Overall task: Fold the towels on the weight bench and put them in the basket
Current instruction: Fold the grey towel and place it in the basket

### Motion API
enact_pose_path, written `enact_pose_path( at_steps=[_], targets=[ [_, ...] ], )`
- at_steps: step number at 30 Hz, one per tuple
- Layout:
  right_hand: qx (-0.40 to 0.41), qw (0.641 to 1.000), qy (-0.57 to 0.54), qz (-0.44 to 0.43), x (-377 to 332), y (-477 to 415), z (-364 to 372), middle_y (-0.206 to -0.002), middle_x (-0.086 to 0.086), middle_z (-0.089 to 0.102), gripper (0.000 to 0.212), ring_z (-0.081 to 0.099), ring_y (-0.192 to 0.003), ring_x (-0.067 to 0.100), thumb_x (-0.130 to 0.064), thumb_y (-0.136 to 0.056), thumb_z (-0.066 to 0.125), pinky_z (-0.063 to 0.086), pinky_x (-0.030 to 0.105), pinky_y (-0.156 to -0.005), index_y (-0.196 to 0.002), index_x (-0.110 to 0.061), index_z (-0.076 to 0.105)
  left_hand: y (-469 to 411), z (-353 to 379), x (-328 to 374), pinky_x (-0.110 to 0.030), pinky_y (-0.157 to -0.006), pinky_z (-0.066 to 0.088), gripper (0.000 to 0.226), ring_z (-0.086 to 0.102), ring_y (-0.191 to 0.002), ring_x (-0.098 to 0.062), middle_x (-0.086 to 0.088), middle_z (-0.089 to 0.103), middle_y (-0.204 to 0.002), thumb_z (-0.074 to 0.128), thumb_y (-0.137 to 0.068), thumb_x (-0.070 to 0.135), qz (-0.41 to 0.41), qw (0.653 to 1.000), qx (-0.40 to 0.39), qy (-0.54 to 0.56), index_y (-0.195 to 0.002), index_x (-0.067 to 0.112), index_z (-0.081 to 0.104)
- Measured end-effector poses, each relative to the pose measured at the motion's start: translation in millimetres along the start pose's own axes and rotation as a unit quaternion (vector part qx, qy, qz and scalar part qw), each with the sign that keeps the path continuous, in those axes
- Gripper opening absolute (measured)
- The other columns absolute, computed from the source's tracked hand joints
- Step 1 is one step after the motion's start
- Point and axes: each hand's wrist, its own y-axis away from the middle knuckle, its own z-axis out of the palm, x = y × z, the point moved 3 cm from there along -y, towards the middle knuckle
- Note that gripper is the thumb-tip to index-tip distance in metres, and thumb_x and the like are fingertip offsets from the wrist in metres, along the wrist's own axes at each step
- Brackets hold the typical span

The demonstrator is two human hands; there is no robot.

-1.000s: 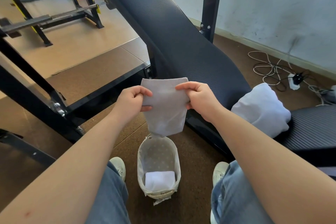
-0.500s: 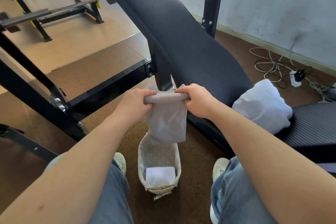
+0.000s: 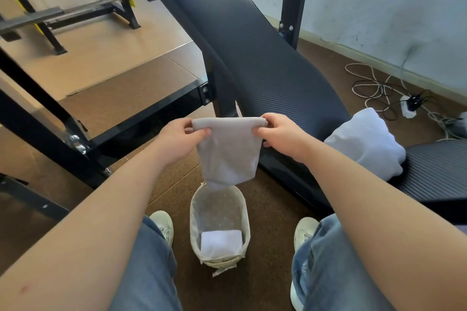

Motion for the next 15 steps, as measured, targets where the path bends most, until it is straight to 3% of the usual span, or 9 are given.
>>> enact_pose_path(
  at_steps=[2,5,9,12,15],
  targets=[
    [0.001,0.997,-0.077,0.002,0,-1,-1,-0.114,0.003,0.069,0.015,0.068,-0.107,0.024,-0.026,-0.103,0.059,0.059,0.047,-0.095,-0.116,-0.021,0.063,-1,-3,0,-0.044,-0.102,0.053,0.028,0.064,-0.110,-0.016,0.006,0.069,-0.115,0.065,-0.098,0.037,-0.002,0.998,0.005,0.060,-0.123,0.024,0.065],
    [0.023,0.980,-0.196,0.008,-2,-3,-2,-0.119,0.008,0.066,0.022,0.070,-0.104,0.024,-0.029,-0.104,0.059,0.061,0.049,-0.091,-0.125,-0.026,0.053,-1,-6,3,-0.045,-0.100,0.055,0.027,0.065,-0.109,-0.016,0.005,0.069,-0.116,0.063,-0.099,0.035,0.010,0.993,0.020,0.112,-0.124,0.023,0.064],
    [0.048,0.972,-0.229,-0.007,-7,-2,3,-0.088,0.005,0.062,0.008,0.060,-0.075,0.022,-0.033,-0.107,0.050,0.057,0.052,-0.078,-0.111,-0.040,0.049,1,-5,7,-0.037,-0.083,0.060,0.031,0.065,-0.098,-0.018,-0.003,0.063,-0.110,0.063,-0.100,0.032,0.017,0.985,0.073,0.155,-0.127,0.030,0.047],
    [0.003,0.977,-0.210,-0.024,-16,4,5,-0.113,0.002,0.060,0.014,0.064,-0.096,0.021,-0.029,-0.109,0.049,0.063,0.041,-0.082,-0.109,-0.032,0.062,2,-4,6,-0.027,-0.071,0.049,0.015,0.063,-0.095,-0.018,-0.002,0.064,-0.105,0.054,-0.105,0.033,0.047,0.988,0.105,0.102,-0.119,0.033,0.050],
    [-0.045,0.979,-0.193,-0.046,-16,7,8,-0.125,0.000,0.063,0.020,0.066,-0.111,0.018,-0.017,-0.101,0.064,0.062,0.035,-0.089,-0.116,-0.031,0.068,-1,-6,4,-0.028,-0.073,0.047,0.011,0.060,-0.102,-0.021,0.001,0.063,-0.111,0.048,-0.107,0.032,0.052,0.988,0.104,0.102,-0.110,0.032,0.058]
  ],
)
